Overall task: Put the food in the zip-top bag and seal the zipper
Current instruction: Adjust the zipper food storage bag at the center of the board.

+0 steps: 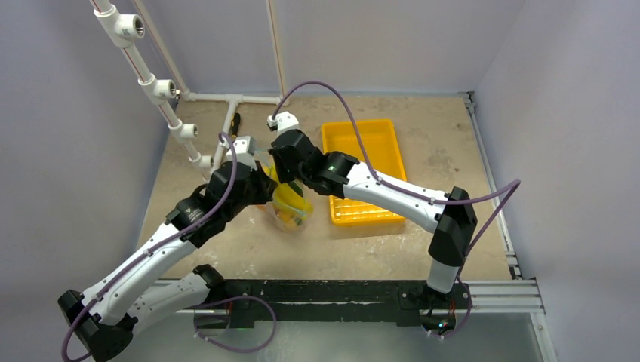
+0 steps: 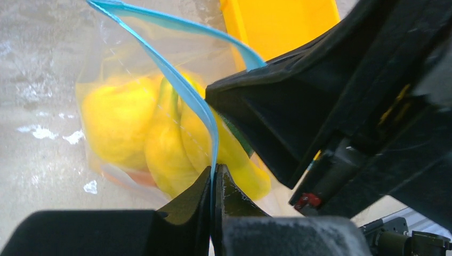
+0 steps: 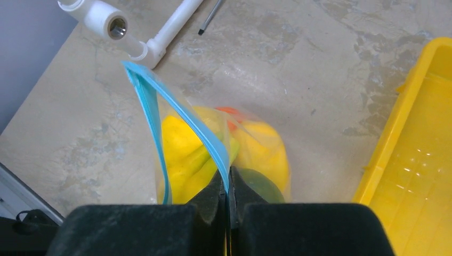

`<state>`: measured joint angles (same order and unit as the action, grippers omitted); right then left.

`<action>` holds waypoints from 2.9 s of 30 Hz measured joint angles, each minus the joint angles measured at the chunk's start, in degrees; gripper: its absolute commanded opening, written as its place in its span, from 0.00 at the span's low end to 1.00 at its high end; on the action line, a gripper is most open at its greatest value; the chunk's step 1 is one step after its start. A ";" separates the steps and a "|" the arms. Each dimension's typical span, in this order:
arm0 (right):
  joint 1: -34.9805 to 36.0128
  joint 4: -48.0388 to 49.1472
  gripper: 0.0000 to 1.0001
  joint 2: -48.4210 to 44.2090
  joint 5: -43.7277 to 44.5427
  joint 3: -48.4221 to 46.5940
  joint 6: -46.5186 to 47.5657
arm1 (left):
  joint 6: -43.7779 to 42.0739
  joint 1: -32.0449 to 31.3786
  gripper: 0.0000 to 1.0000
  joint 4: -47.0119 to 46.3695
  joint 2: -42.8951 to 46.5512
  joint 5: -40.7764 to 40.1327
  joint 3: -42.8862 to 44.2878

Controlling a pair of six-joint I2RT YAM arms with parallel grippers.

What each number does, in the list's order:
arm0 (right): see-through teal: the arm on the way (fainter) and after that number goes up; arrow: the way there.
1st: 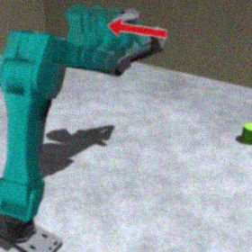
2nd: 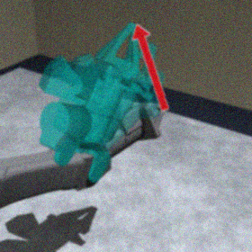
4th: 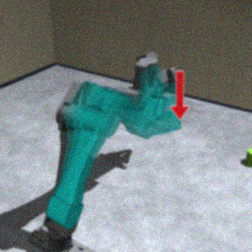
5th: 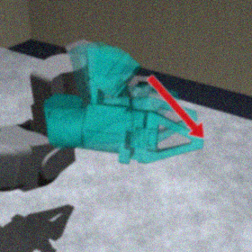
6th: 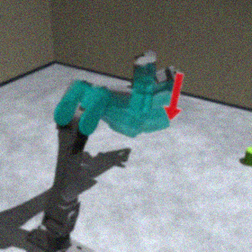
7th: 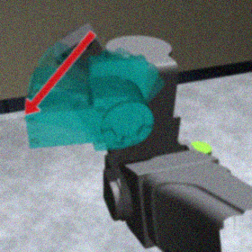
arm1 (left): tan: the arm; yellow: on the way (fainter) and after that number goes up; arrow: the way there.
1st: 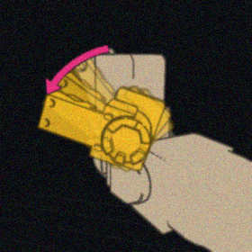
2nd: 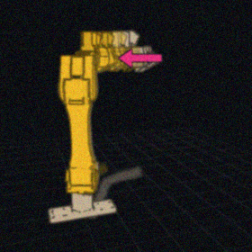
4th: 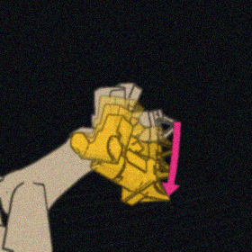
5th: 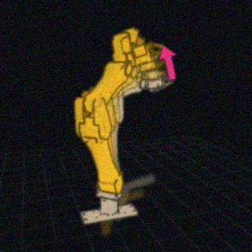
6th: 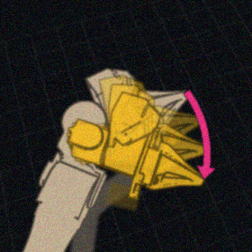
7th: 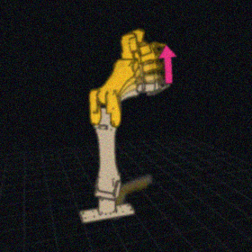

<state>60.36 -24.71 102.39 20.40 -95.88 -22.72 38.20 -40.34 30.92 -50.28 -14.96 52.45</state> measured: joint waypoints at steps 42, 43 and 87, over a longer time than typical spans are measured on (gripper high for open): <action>1.88 6.19 0.65 -31.23 -13.31 26.45 2.01 | 6.01 -0.22 0.00 -1.75 -1.03 -0.70 -4.46; 2.29 5.92 0.66 -31.56 -13.75 26.82 1.73 | 6.08 -0.22 0.00 -1.77 -1.09 -0.68 -4.46; 10.47 -4.31 0.42 -21.90 4.59 26.25 -5.88 | 6.23 -0.24 0.00 -2.16 -1.73 -0.20 -4.46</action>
<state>70.83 -29.02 80.49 24.99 -69.63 -28.60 44.42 -40.58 28.75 -52.01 -15.16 47.99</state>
